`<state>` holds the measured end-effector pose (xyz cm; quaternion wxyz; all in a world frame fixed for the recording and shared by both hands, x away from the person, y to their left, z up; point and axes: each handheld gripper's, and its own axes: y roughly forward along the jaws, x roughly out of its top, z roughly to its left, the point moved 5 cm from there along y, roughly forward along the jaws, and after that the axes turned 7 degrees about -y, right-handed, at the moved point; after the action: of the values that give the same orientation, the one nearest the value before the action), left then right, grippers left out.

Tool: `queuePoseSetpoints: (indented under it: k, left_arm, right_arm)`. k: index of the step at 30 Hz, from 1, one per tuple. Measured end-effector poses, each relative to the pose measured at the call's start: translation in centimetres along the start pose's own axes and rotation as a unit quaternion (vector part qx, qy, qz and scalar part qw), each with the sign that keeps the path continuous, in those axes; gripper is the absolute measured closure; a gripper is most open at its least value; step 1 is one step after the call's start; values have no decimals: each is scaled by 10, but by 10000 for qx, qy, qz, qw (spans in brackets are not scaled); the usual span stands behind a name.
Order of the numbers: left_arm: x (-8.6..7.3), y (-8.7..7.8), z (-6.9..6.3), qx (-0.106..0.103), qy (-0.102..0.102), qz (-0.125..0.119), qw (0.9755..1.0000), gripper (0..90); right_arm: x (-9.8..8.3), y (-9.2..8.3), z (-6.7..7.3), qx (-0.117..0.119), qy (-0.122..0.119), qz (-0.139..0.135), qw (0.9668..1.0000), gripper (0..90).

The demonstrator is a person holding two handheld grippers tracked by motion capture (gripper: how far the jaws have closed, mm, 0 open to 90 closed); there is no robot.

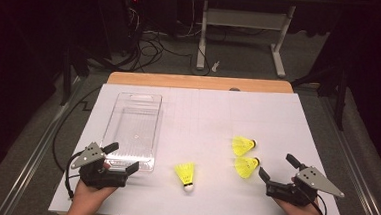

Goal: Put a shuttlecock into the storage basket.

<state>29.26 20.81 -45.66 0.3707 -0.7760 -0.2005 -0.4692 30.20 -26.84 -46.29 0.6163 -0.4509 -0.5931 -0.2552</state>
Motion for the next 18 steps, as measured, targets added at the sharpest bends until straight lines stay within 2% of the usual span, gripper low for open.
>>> queuePoseSetpoints:
  k: [7, 18]
  left_arm:
    - [1, -5, 6, 85, -69, -73, 9999, 4]
    - [2, -21, 25, 302, -236, -220, 9990, 4]
  right_arm:
    - [-1, 1, -1, -7, 22, 17, 10000, 4]
    - [-2, 1, -2, -18, 4, 45, 10000, 4]
